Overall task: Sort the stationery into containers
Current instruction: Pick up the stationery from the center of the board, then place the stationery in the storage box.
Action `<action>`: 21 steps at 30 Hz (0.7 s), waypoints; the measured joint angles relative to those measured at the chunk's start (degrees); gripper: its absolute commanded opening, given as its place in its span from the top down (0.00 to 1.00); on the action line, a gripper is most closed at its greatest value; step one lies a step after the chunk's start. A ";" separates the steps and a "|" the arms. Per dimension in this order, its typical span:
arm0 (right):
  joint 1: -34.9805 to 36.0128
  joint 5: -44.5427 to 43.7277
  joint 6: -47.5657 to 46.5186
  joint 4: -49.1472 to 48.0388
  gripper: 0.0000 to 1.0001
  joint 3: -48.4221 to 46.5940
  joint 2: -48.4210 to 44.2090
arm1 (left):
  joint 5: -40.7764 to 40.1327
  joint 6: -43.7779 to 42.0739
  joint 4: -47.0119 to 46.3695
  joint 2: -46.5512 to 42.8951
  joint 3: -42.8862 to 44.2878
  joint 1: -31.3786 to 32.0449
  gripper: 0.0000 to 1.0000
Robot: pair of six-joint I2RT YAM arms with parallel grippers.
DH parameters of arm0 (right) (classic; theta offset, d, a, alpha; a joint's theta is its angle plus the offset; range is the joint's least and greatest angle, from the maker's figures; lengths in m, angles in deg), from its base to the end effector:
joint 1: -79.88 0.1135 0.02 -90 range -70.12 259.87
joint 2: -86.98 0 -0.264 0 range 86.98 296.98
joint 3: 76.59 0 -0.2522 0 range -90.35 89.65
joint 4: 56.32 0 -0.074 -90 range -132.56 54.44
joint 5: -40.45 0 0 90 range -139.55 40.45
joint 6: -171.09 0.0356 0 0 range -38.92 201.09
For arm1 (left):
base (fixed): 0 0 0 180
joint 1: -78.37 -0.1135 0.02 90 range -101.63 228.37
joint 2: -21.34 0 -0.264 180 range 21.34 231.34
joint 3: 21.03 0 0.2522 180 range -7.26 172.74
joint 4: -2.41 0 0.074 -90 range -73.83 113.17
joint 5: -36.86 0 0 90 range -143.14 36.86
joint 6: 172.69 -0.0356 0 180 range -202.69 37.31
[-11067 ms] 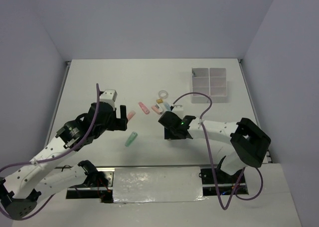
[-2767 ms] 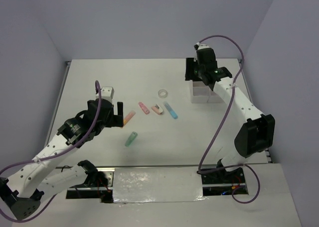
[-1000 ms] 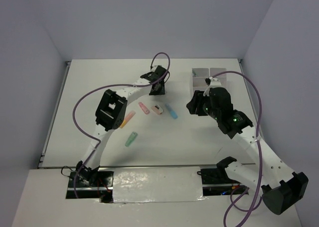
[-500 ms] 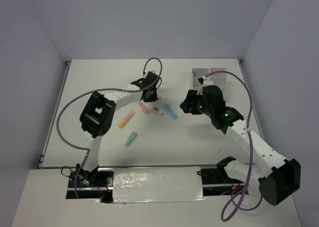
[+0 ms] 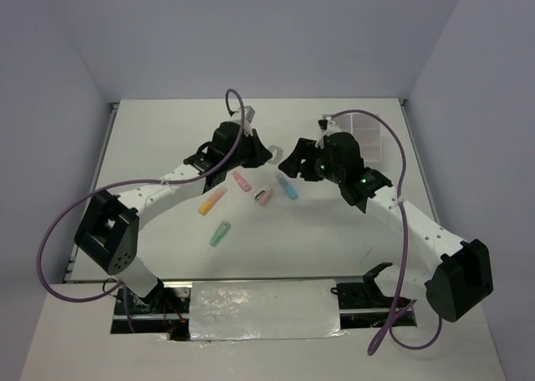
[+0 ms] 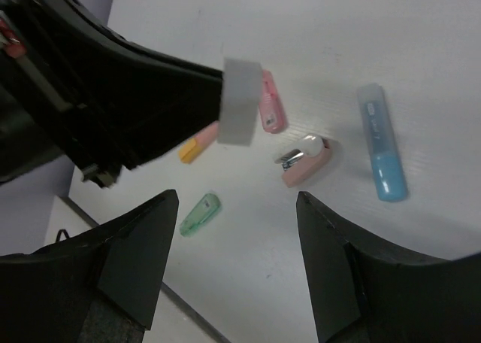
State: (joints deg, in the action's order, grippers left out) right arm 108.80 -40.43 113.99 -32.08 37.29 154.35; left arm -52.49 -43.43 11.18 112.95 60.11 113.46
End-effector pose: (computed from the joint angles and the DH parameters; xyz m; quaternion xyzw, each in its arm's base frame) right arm 0.2328 0.1351 0.3047 -0.0131 0.8440 0.3310 0.4219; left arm 0.3098 -0.2181 0.2955 -0.0264 0.8149 -0.3535 0.4585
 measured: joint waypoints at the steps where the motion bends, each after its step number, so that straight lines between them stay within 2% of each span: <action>1: 0.33 0.46 0.44 -0.68 0.28 -0.37 0.66 | 0.52 -0.02 -0.24 0.00 -0.92 0.20 1.00; 7: 2.08 1.36 2.38 -3.63 0.28 -0.48 1.22 | 1.84 -0.07 -0.13 -0.09 -2.54 1.16 1.00; 13: 2.45 -3.28 2.80 -0.50 0.30 -4.35 4.02 | 2.54 -0.07 -1.18 -2.16 -3.82 1.77 1.00; 19: 2.45 -2.40 2.80 -0.79 0.47 -6.03 6.43 | 4.44 -0.11 -3.76 -3.67 -5.46 1.95 1.00; 21: 2.45 -1.51 3.02 -1.38 0.61 -6.03 6.73 | 5.22 -0.09 -5.03 -3.80 -6.38 1.97 1.00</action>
State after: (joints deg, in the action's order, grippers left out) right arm 111.25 -41.94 117.01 -33.46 31.26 161.08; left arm -47.27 -43.51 6.15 109.15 53.73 115.43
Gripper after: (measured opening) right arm 0.492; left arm 0.067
